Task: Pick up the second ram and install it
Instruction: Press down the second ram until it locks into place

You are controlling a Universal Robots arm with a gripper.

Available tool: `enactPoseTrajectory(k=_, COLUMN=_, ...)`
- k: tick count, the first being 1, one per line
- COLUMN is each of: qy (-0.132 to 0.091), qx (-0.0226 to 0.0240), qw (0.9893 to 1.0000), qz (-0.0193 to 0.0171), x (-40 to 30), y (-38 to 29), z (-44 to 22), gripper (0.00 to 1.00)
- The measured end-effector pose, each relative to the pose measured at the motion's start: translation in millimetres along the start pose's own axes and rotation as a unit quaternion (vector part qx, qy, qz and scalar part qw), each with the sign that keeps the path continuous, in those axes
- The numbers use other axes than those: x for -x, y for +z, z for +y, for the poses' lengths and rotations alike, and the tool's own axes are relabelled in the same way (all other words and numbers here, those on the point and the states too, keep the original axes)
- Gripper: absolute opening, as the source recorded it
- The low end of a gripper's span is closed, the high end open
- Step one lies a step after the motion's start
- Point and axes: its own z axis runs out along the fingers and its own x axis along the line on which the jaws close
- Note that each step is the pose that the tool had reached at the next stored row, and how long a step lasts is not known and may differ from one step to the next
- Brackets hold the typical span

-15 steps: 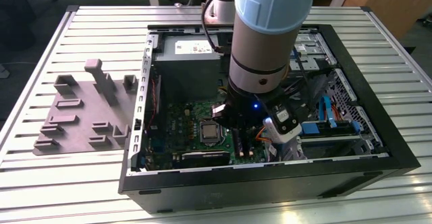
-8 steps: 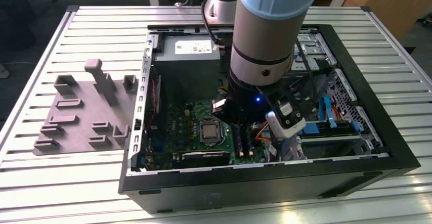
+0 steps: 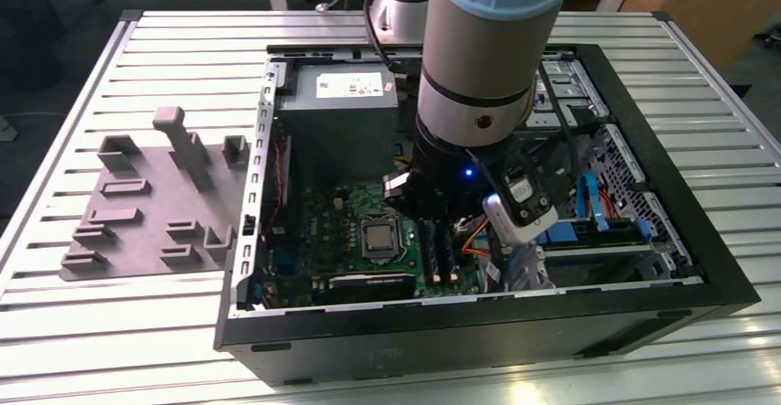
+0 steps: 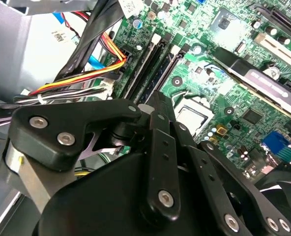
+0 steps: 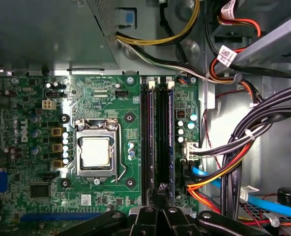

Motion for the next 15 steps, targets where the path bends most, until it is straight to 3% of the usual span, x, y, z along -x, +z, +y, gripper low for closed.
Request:
enactPoseTrajectory(k=6, qy=0.000, qx=-0.0001, qw=1.0000, qz=0.0000, x=-0.1, y=-0.2, z=1.9, gripper=0.11)
enactPoseTrajectory(k=15, qy=0.000, qx=-0.0001, qw=1.0000, qz=0.0000, x=-0.6, y=0.0, z=15.9, gripper=0.11)
